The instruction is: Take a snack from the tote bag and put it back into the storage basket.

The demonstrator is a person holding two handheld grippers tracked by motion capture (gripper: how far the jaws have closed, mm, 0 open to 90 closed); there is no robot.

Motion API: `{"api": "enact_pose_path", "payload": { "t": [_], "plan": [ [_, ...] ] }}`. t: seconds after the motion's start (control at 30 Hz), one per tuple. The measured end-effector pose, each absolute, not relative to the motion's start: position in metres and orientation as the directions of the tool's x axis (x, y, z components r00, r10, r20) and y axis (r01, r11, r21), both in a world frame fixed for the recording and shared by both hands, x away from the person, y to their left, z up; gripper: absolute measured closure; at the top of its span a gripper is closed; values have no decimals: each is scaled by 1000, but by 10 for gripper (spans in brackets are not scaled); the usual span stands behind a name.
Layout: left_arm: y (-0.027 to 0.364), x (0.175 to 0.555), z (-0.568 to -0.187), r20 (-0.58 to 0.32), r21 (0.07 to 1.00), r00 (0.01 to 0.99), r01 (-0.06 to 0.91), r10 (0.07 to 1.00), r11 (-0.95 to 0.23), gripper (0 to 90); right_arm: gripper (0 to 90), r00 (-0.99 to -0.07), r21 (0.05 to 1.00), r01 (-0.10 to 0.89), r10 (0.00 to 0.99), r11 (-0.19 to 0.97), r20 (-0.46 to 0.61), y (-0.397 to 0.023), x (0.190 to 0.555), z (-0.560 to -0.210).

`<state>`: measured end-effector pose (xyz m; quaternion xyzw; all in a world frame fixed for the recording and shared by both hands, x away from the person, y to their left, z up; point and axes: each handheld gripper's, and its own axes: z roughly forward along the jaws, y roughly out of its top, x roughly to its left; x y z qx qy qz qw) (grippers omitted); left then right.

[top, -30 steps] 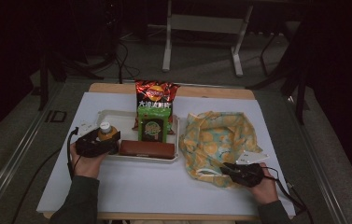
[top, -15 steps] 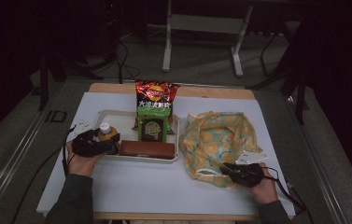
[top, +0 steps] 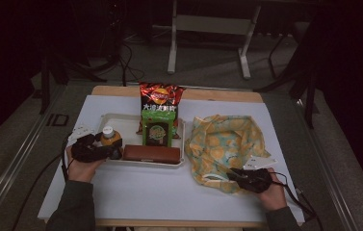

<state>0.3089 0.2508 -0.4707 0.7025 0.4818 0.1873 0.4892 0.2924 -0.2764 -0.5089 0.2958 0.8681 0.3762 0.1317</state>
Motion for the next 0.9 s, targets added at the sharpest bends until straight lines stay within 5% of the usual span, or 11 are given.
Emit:
{"api": "enact_pose_path", "payload": {
  "t": [0.53,0.9],
  "plan": [
    [277,279,-456,-170,895,483,441,859,-71,378,736,-790,732,415,613,540,-5,-277,292,-509],
    [292,275,-462,-139,878,435,469,890,-92,629,736,-789,733,415,614,538,-4,-277,292,-508]
  ]
}}
